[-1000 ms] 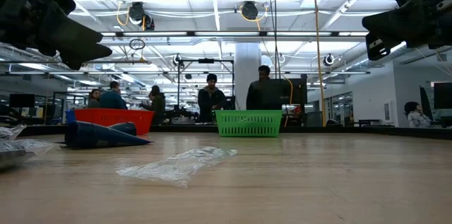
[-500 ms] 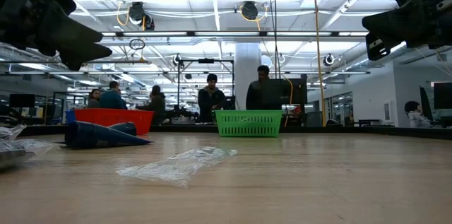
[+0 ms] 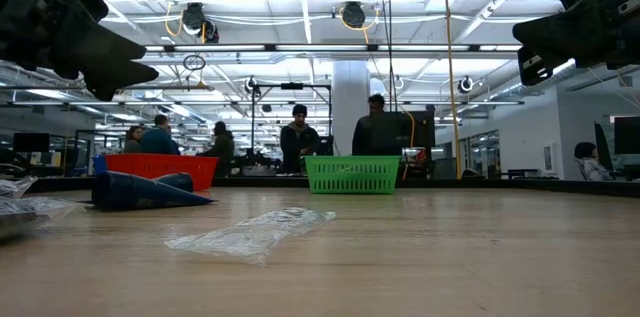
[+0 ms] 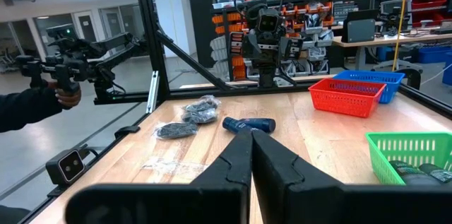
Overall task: Pick & Place Travel size toiletries
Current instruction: Put the top blue shaving cream into the blue bin
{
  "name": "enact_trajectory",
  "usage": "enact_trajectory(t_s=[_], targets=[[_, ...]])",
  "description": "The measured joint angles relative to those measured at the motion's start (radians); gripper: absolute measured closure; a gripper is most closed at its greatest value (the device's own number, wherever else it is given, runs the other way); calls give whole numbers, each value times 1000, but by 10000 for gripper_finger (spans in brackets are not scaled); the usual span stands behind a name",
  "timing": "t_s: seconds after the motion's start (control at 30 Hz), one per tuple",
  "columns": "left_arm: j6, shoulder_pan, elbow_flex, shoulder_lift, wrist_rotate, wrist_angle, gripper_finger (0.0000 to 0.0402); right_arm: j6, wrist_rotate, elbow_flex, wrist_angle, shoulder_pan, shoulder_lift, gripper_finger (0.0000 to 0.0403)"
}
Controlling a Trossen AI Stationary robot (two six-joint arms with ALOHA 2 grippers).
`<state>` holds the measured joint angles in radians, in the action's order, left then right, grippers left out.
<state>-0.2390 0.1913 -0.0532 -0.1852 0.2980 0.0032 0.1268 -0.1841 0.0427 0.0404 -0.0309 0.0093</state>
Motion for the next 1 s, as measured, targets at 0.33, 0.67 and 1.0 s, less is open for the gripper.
enact_trajectory(t_s=[0.33, 0.67, 1.0], targets=[[24, 0, 0, 0, 0, 0, 165, 0, 0, 0, 0, 0, 0, 403], [44, 0, 0, 0, 0, -1, 165, 0, 0, 0, 0, 0, 0, 403], [45, 0, 0, 0, 0, -1, 165, 0, 0, 0, 0, 0, 0, 403]])
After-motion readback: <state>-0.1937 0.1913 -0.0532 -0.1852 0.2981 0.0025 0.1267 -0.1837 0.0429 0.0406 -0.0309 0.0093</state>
